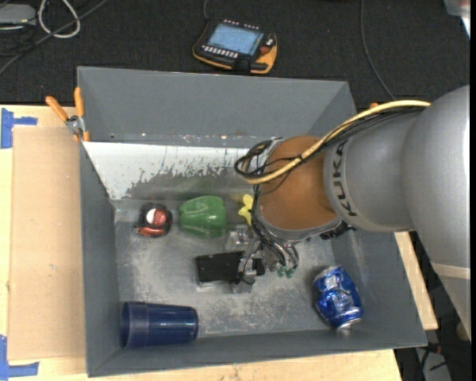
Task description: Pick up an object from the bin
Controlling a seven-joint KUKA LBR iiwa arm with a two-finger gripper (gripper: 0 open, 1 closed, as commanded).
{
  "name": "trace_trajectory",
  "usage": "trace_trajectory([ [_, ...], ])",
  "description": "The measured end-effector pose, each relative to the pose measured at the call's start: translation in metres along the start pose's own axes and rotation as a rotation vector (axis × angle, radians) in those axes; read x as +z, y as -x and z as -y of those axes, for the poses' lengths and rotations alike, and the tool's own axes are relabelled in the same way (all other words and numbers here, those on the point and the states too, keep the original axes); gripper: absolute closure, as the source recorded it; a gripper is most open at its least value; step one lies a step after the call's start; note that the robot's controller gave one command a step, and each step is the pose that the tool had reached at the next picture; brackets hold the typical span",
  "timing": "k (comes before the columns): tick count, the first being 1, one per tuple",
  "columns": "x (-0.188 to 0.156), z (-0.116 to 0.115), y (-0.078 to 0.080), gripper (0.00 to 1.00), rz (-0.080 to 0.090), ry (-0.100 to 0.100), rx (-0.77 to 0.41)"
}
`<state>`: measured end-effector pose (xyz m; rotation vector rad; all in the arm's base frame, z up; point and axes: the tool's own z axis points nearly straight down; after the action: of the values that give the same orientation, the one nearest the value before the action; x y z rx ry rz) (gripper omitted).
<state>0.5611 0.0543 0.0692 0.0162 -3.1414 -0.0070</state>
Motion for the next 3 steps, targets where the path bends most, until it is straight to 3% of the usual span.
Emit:
trace_trajectory([
  [1, 0.0, 0.0, 0.0, 1.0, 0.0, 0.0, 0.001],
  [2, -0.024, 0.0, -0.003, 1.0, -0.011, -0.001, 0.002],
  [3, -0.068, 0.0, -0.001, 1.0, -0.002, 0.0, 0.002],
])
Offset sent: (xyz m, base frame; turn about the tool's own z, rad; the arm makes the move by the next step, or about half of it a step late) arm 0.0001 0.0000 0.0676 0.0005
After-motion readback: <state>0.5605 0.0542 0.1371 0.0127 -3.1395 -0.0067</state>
